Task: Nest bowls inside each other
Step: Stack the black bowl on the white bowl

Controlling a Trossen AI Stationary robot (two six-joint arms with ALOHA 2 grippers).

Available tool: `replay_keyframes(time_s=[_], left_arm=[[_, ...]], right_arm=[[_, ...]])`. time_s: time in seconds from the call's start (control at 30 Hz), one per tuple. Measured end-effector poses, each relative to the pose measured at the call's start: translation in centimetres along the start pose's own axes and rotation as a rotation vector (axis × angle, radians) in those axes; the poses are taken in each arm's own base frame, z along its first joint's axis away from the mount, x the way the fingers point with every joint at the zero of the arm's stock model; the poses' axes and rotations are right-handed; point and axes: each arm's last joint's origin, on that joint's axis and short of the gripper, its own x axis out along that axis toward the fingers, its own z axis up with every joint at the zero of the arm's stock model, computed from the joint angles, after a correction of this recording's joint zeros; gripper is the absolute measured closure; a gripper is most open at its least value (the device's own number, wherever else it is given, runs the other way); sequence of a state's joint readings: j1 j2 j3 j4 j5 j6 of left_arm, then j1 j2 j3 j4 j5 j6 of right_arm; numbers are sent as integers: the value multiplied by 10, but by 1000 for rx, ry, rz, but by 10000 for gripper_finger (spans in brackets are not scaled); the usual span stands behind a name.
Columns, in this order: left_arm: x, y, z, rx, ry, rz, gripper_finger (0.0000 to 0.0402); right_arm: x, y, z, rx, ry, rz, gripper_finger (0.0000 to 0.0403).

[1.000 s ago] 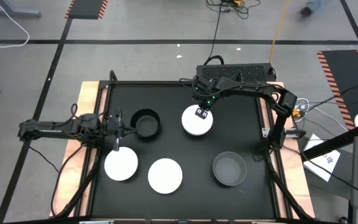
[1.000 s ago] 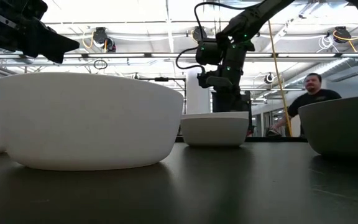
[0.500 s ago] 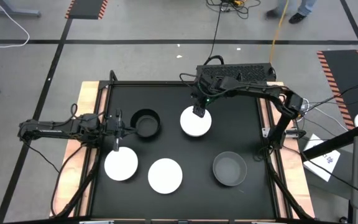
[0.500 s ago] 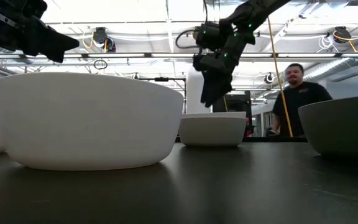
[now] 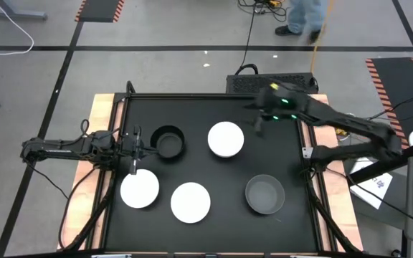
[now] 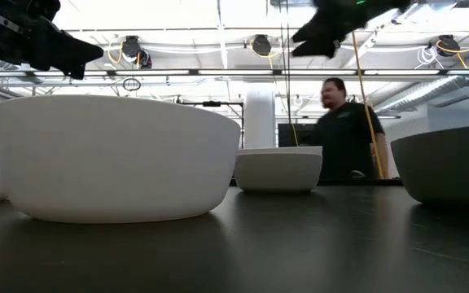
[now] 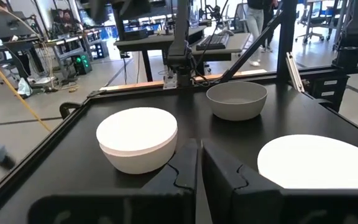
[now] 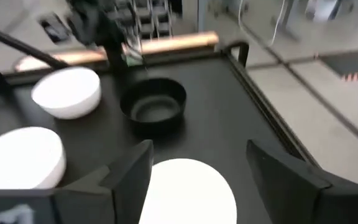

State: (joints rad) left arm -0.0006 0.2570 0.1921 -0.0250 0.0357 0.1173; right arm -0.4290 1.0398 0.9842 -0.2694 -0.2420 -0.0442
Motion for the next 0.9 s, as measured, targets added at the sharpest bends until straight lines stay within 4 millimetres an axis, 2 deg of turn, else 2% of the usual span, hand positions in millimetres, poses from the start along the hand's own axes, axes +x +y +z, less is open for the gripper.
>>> replay_keyframes(time_s=[0.17,0.33,0.4,0.63,0.77,0.9], left_arm=[[0,0,0,4,0,0,376],[0,0,2,7,-23,6,376],[0,1,3,9,-33,10,376],[0,1,7,5,-69,15,376],[0,1,6,4,-64,15,376],[0,1,6,17,-63,18,376]], right_arm=[[-38,11,-37,68,-166,4,222],[-55,23,-72,116,-235,55,358],[-59,27,-84,110,-248,73,390],[-74,36,-110,130,-393,124,400],[-73,37,-129,165,-456,151,402],[-65,36,-150,225,-446,163,402]])
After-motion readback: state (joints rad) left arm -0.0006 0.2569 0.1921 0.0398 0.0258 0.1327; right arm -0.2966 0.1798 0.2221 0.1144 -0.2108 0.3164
